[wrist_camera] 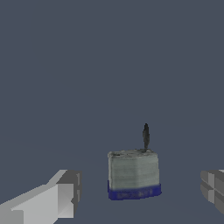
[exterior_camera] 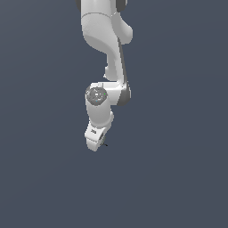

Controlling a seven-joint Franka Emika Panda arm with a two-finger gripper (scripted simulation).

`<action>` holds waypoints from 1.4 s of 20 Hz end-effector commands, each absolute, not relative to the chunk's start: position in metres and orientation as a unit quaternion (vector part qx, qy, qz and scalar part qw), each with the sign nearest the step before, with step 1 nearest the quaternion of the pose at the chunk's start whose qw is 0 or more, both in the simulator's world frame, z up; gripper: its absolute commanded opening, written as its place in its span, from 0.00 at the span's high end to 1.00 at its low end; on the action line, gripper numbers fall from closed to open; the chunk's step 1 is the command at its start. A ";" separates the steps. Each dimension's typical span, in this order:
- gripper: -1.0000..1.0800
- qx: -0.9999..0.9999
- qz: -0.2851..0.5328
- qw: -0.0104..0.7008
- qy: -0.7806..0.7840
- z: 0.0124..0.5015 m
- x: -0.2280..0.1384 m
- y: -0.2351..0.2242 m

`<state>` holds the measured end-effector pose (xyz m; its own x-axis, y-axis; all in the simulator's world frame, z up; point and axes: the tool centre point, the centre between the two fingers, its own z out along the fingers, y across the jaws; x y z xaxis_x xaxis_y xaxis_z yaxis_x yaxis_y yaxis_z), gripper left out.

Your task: Pick up the object and move it to a goal position.

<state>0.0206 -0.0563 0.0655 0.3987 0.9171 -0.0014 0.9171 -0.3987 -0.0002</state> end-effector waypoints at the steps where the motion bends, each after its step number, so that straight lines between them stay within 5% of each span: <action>1: 0.04 0.831 0.000 0.000 0.556 0.064 0.021 -0.058; 23: 0.04 0.828 0.000 0.000 0.561 0.013 0.021 -0.058; 24: 1.00 0.828 0.000 0.000 0.561 0.013 0.021 -0.058; 28: 1.00 0.828 0.000 0.000 0.561 0.013 0.021 -0.058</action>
<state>0.0208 -0.0586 0.0130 0.3718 0.9283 -0.0003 0.9283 -0.3718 0.0003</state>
